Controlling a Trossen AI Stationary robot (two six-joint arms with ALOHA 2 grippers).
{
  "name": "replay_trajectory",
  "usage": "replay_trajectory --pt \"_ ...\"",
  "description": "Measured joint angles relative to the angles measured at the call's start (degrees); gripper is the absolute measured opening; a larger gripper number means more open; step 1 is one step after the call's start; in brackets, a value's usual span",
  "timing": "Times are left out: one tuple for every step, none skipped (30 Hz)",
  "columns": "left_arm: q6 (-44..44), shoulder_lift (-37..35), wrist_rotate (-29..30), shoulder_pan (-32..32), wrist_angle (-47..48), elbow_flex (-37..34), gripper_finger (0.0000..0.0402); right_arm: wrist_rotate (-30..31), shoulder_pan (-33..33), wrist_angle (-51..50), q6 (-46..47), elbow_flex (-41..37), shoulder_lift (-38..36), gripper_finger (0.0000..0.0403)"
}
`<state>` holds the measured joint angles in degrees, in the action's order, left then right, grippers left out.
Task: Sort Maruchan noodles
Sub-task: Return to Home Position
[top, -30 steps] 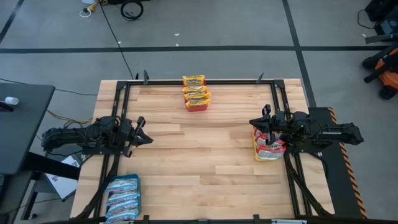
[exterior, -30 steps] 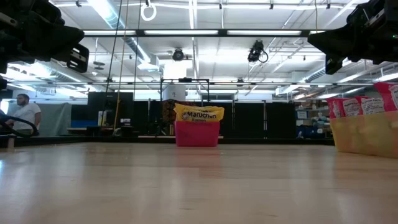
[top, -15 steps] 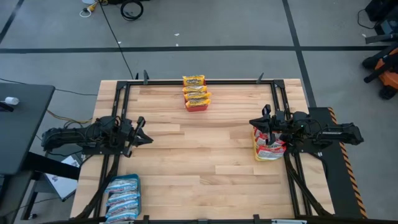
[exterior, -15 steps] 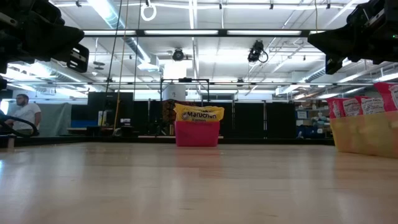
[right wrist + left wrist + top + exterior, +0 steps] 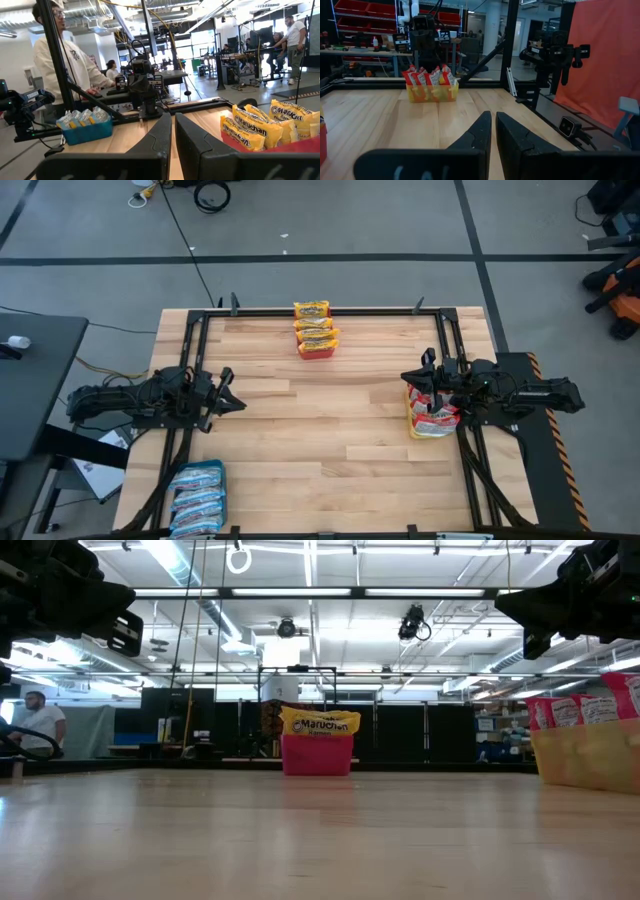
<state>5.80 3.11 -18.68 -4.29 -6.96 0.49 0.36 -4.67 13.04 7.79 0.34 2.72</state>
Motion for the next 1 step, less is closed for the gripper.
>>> replay_trajectory --pt "0.0 0.0 0.0 0.0 0.0 0.0 0.0032 0.0 0.0 0.0 0.0 0.0 0.0 0.0029"
